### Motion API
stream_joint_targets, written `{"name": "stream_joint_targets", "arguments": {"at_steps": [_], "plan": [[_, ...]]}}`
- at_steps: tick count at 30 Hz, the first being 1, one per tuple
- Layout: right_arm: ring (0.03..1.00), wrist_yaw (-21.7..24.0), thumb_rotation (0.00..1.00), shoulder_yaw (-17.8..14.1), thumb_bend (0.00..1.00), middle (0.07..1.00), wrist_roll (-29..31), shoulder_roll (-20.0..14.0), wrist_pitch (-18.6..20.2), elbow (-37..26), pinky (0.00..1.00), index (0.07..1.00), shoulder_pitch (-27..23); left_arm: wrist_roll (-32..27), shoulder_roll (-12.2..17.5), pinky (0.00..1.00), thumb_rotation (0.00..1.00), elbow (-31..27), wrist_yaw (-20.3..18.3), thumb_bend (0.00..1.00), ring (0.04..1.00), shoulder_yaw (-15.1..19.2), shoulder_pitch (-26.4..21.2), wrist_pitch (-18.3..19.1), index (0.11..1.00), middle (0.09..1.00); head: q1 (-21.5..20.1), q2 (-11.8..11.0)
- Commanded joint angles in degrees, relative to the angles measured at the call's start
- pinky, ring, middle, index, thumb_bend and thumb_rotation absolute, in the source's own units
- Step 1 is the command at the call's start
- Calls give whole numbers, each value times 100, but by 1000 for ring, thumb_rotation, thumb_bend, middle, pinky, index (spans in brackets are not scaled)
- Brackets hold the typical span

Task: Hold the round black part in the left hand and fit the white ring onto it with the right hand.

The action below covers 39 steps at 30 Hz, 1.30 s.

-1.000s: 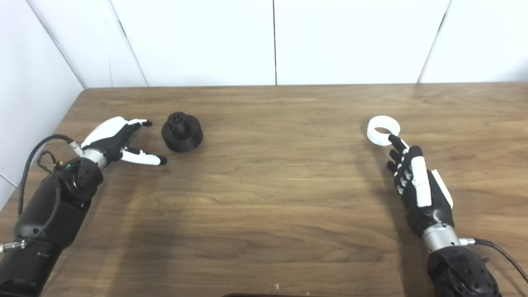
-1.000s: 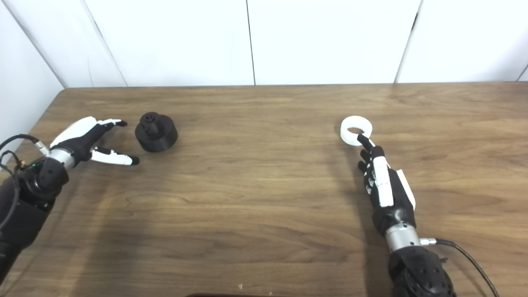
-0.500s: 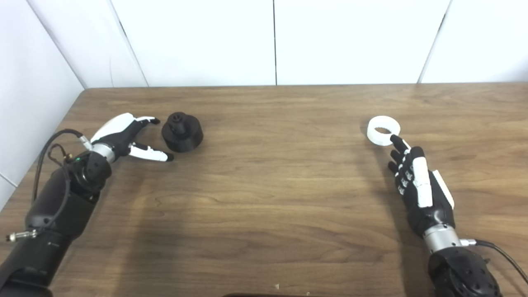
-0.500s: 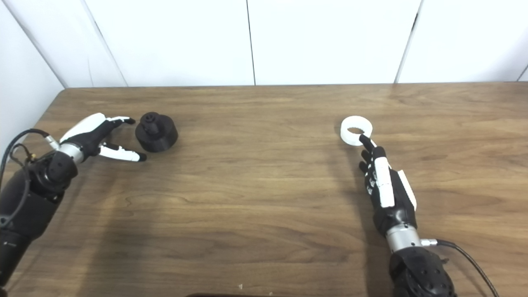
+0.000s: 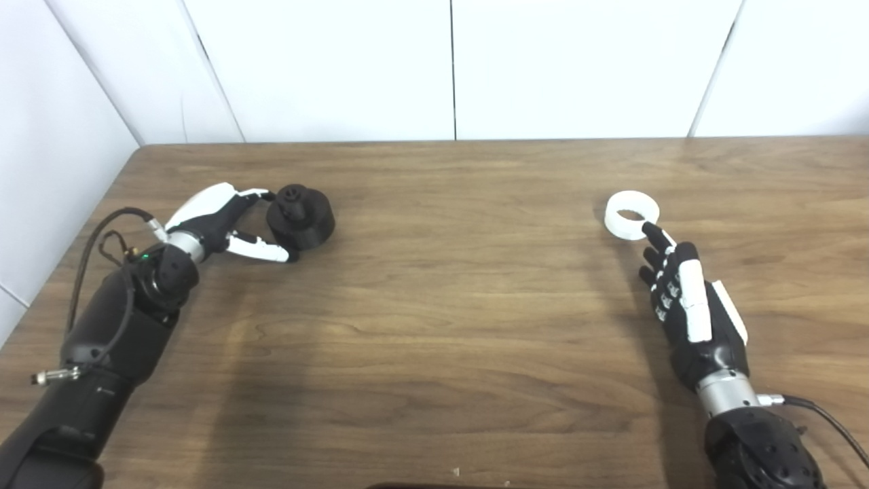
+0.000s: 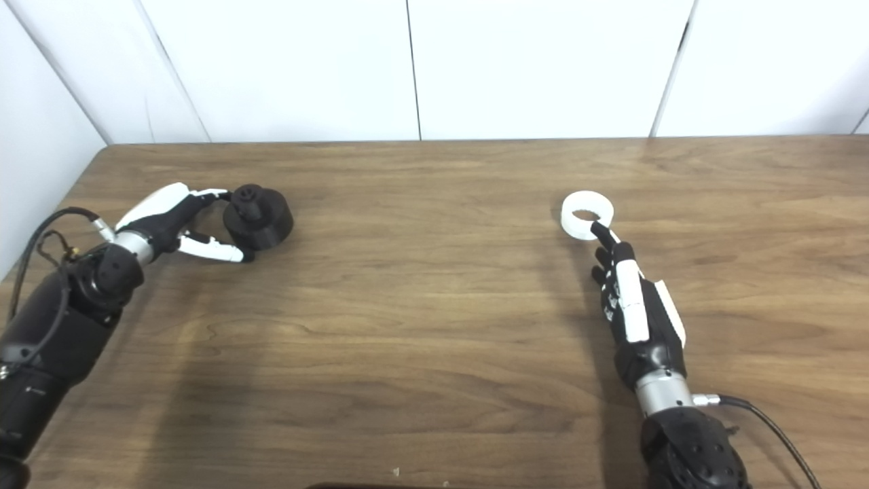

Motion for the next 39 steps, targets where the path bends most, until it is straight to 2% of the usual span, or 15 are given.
{"name": "stream_joint_targets", "arguments": {"at_steps": [1,6,15,22,29,39], "plan": [[1000,-31,1000,17,602,1000,-4,47,-164,-196,1000,921,-62,4,123,966,422,-7,152,1000,1000,63,-380,-101,897,962,-4,5],[1000,-2,1000,30,600,1000,-11,14,-217,-166,1000,921,-42,-21,74,982,437,128,153,1000,1000,34,-506,-175,903,965,-19,-9],[1000,-43,1000,14,609,1000,13,65,-198,-227,1000,916,25,1,-4,952,443,468,274,1000,1000,-41,-706,-446,891,954,-69,-17],[1000,-26,1000,4,603,1000,24,39,-217,-244,1000,917,54,36,-40,911,429,461,332,1000,1000,-62,-693,-509,873,944,-69,-8],[1000,-49,1000,-3,608,1000,17,60,-231,-249,1000,916,67,38,-84,910,416,476,413,1000,993,-61,-680,-602,866,933,-78,7],[1000,-57,1000,-19,598,991,25,49,-230,-262,1000,927,84,37,-117,909,322,436,482,897,980,-55,-643,-733,732,916,-85,29]]}}
